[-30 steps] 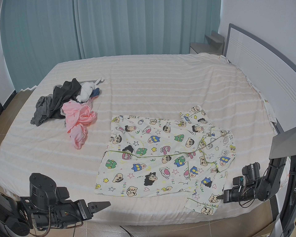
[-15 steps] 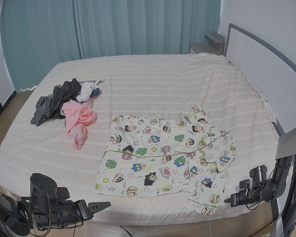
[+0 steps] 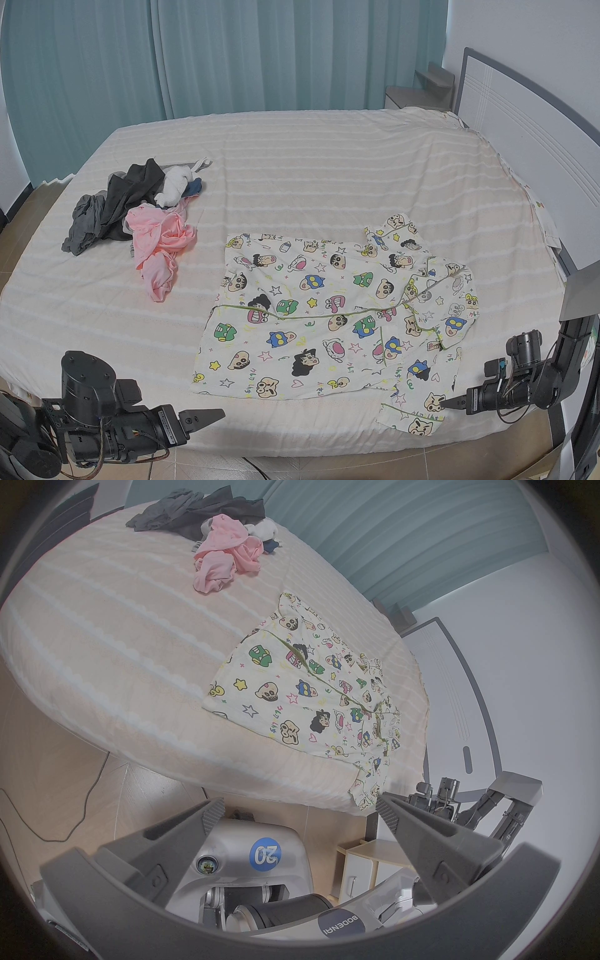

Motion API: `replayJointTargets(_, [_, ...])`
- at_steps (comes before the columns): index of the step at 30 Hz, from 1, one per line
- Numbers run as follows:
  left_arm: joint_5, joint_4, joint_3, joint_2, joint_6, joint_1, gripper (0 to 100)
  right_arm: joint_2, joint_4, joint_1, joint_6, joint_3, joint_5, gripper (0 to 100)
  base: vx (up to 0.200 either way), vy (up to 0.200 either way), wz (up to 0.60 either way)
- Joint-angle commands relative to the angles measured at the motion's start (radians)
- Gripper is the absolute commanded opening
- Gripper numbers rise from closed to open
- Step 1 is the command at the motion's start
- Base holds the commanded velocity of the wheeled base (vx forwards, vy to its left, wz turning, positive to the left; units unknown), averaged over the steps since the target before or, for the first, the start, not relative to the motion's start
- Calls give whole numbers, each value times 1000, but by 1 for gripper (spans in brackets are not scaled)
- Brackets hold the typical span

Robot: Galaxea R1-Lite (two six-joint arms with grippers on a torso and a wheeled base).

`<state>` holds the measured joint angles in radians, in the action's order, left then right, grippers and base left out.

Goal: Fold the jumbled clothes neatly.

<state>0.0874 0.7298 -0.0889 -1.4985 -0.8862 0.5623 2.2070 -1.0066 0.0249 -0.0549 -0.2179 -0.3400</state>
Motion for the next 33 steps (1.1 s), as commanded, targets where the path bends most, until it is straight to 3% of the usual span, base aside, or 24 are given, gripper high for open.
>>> replayJointTargets(1, [0, 0, 0, -2, 0, 1, 100, -4, -6, 3, -3, -1, -1, 100, 0, 0, 0])
replayJointTargets(5, [0, 0, 0, -2, 0, 1, 100, -3, -6, 33, -49, -5, -1, 100, 0, 0, 0])
replayJointTargets(10, [0, 2, -2, -3, 0, 1, 100, 8, -7, 136, -163, -26, 1, 100, 0, 0, 0])
replayJointTargets(22, [0, 2, 0, -2, 0, -1, 100, 86, -26, 168, -178, -69, 7, 100, 0, 0, 0])
replayJointTargets(23, [0, 2, 0, -3, 0, -1, 100, 91, -49, 167, -180, -64, 7, 0, 0, 0, 0])
replayJointTargets(33, [0, 2, 0, -3, 0, -1, 100, 89, -67, 162, -177, -35, 22, 0, 0, 0, 0])
